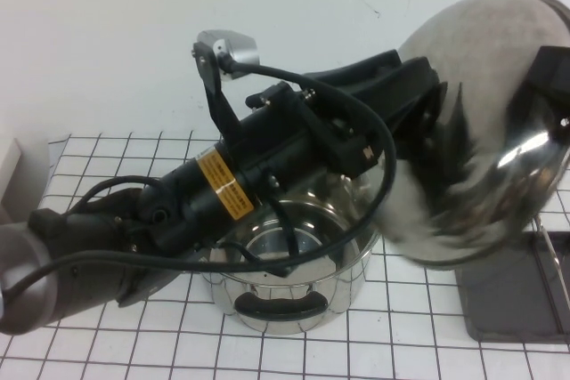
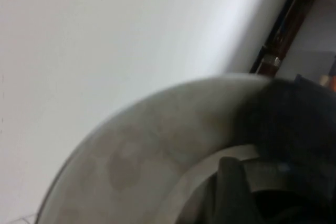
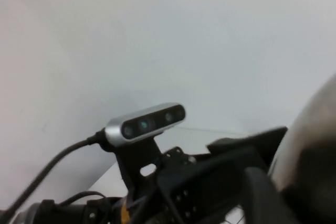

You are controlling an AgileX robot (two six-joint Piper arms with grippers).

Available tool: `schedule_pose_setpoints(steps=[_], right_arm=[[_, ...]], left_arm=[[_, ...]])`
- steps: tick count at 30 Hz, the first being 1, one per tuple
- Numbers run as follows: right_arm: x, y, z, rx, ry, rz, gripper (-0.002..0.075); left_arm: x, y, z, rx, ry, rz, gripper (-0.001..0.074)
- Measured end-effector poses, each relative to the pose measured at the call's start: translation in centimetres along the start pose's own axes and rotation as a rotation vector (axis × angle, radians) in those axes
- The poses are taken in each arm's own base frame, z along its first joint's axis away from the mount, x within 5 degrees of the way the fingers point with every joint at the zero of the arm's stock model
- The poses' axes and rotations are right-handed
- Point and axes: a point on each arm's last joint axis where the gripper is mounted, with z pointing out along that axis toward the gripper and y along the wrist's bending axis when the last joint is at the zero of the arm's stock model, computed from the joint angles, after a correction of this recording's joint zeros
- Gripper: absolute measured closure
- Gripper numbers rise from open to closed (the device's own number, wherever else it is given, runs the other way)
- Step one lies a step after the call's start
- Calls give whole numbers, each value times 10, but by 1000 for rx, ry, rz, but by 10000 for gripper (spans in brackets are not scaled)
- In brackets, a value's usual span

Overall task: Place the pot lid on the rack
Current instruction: Hand over the pot lid, then place the pot lid on the pot rack

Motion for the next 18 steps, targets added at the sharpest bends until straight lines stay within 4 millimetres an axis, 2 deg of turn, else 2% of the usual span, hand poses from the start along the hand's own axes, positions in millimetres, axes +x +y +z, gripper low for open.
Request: schedule_pose_setpoints(steps=[2, 4, 6, 10, 12, 14, 17, 18], right_arm=[[0, 1, 0, -7, 2, -18, 582], [0, 0, 0, 3, 5, -41, 663], [0, -3, 0, 34, 5, -50, 688], [0, -9, 0, 93, 9, -75, 701], [1, -11, 0, 114, 24, -94, 703], [2, -13, 0, 138, 35, -109, 704], [4, -17, -1, 172, 55, -131, 704], [4, -18, -1, 185, 60, -133, 704]], left_arm=[[2, 1, 0, -5, 26, 7, 349], [5, 0, 0, 4, 53, 19, 245], [6, -1, -1, 17, 75, 30, 157], [4, 5, -5, 12, 105, 47, 102], [1, 10, -8, 2, 115, 48, 112], [-2, 15, -12, -10, 124, 36, 155], [-9, 25, -21, -31, 155, 19, 331], [-11, 28, -25, -34, 176, 22, 428]])
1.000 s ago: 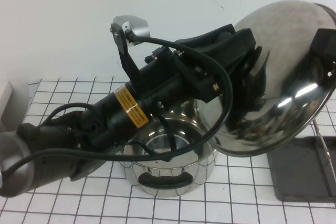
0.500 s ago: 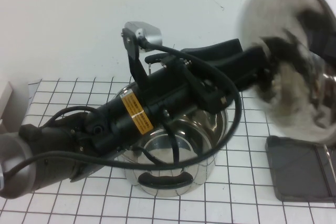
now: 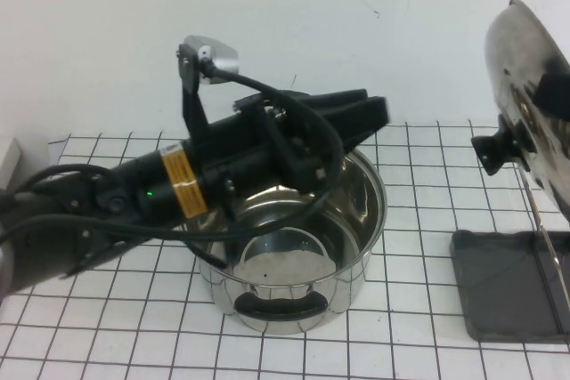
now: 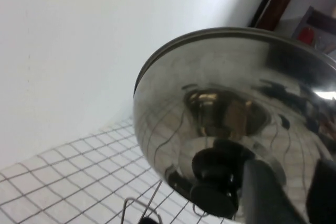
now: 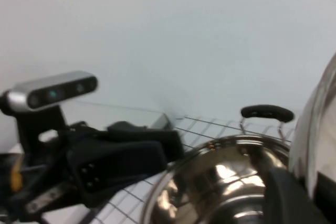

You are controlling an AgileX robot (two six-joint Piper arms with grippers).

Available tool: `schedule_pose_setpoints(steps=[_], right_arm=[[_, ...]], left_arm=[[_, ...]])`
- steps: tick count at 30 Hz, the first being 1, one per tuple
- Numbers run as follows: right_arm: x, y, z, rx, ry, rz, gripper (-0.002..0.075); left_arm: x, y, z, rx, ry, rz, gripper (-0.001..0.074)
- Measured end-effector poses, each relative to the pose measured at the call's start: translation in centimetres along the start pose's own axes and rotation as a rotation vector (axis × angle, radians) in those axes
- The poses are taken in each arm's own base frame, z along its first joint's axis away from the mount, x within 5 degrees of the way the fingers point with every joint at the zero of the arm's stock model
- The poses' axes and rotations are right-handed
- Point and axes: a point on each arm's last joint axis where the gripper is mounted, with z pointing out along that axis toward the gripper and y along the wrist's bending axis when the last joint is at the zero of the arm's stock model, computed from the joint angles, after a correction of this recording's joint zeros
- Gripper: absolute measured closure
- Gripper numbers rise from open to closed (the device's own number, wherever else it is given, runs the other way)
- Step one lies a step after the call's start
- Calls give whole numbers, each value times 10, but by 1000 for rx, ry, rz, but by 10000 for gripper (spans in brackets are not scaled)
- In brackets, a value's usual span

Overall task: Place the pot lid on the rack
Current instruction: Place the pot lid on the pot rack

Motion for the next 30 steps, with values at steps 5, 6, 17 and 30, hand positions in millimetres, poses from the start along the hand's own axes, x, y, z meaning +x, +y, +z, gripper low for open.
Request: schedule_pose_setpoints(steps=[5, 6, 17, 30], right_arm=[[4, -9, -3, 118, 15, 12, 704], [6, -12, -3, 141, 18, 22, 704], [32, -34, 0, 248, 40, 138, 704], [38, -52, 8, 321, 56, 171, 580]], left_arm=[[-9, 5, -22, -6, 117, 33, 694], [-12, 5, -26, -8, 140, 40, 708], [-16, 2, -42, 0, 241, 88, 734], [-12, 2, -43, 2, 289, 62, 736]])
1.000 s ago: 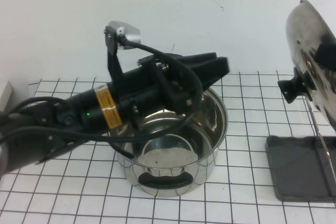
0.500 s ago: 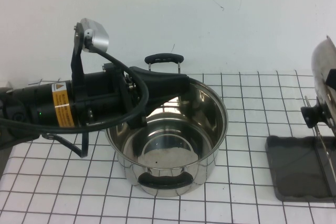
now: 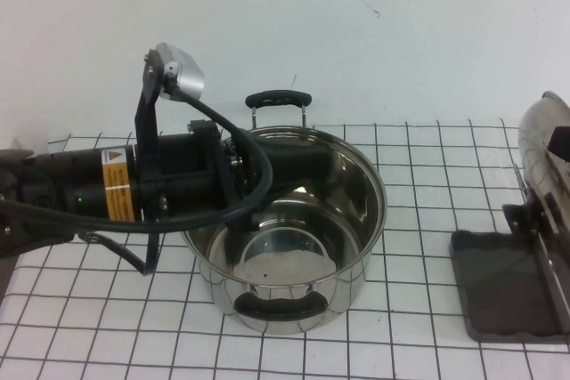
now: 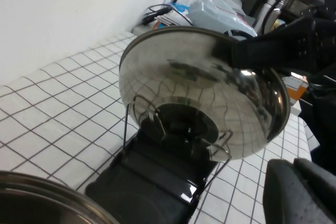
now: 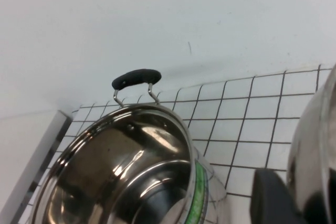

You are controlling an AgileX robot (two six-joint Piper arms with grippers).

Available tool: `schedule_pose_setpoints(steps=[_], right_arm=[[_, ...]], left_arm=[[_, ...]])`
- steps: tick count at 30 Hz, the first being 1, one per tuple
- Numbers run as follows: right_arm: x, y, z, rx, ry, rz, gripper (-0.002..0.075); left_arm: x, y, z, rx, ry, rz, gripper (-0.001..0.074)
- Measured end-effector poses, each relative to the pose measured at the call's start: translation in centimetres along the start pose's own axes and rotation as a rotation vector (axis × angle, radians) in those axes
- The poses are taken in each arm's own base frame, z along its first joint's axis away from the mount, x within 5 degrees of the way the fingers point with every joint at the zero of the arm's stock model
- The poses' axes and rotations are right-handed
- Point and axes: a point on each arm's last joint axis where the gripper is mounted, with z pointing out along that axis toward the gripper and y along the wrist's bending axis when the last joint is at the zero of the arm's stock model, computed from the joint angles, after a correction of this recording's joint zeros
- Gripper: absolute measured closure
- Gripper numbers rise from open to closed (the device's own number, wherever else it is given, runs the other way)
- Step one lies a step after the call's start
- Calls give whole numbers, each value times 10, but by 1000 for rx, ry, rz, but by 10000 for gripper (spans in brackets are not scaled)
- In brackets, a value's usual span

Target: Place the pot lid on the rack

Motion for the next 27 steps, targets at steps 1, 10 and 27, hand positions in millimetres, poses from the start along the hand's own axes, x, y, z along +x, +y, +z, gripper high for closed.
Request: schedule_pose_setpoints(steps=[1, 10, 27], right_arm=[[0, -1, 0, 3, 0, 1, 558], [1, 3, -4, -1, 15, -63, 460], [11, 44, -89, 86, -17, -429, 459]], left_arm=[[1, 0, 0, 1, 8, 0, 736], [5, 3, 0, -43, 59, 7, 736], [-4, -68, -72, -513, 79, 257, 736]])
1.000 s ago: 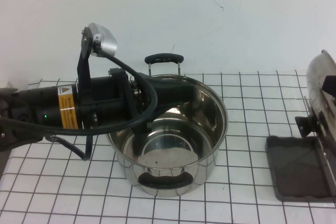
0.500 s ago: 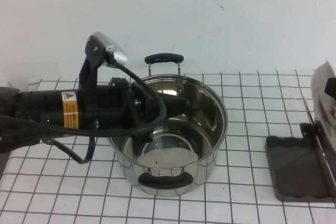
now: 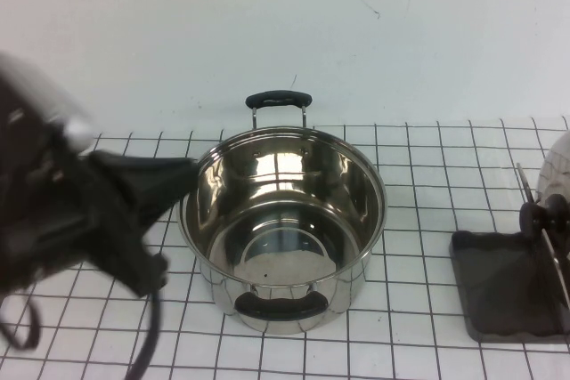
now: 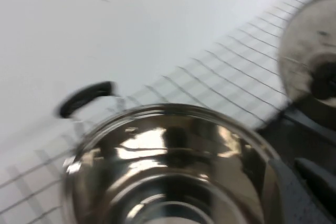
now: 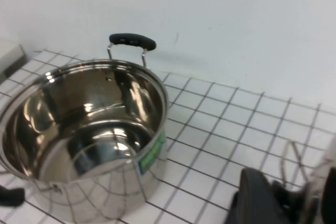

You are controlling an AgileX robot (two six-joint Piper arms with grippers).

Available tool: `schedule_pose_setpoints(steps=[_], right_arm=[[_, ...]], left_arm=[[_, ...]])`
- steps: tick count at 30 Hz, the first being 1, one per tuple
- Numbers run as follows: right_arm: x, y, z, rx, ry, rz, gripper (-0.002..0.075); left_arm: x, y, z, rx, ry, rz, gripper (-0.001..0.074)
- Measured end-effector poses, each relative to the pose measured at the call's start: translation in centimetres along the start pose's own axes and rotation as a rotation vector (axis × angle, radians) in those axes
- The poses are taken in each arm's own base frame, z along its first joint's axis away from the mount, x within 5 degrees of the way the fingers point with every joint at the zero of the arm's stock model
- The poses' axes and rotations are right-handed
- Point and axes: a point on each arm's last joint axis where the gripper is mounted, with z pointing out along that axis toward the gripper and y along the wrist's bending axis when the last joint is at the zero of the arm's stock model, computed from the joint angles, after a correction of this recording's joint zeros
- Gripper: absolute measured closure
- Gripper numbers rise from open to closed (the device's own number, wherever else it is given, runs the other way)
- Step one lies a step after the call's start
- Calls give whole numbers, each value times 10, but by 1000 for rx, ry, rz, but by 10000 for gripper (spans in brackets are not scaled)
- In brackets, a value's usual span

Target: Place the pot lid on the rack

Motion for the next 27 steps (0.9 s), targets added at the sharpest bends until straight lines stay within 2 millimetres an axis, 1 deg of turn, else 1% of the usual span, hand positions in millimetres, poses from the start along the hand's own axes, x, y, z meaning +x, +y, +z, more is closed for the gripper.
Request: schedule_pose_setpoints(steps=[2, 6, 9, 11, 13, 14, 17, 20, 22, 27], right_arm=[[1, 4, -11, 23, -6, -49, 461], [4, 11, -35, 79, -41, -174, 485], [4, 17, -50, 95, -90, -211, 528], [4, 23, -60, 91, -141, -214, 575], [4, 28, -68, 78, -184, -203, 624], [4, 32, -72, 69, -209, -200, 663], [5, 38, -81, 57, -252, -199, 708], [8, 43, -90, 51, -285, -213, 722], [13, 46, -94, 42, -304, -212, 725], [40, 51, -98, 23, -339, -199, 727]], left_arm=[[7, -7, -23, -95, -57, -1, 736], [36, -17, -64, -285, -170, -54, 736], [63, -23, -91, -405, -275, -102, 736], [84, -25, -102, -458, -328, -126, 736], [103, -28, -108, -482, -360, -131, 736], [110, -29, -111, -488, -376, -129, 736], [124, -32, -115, -495, -413, -123, 736], [130, -34, -117, -501, -439, -119, 736], [131, -33, -118, -505, -444, -118, 736], [136, -36, -114, -469, -420, -114, 736]])
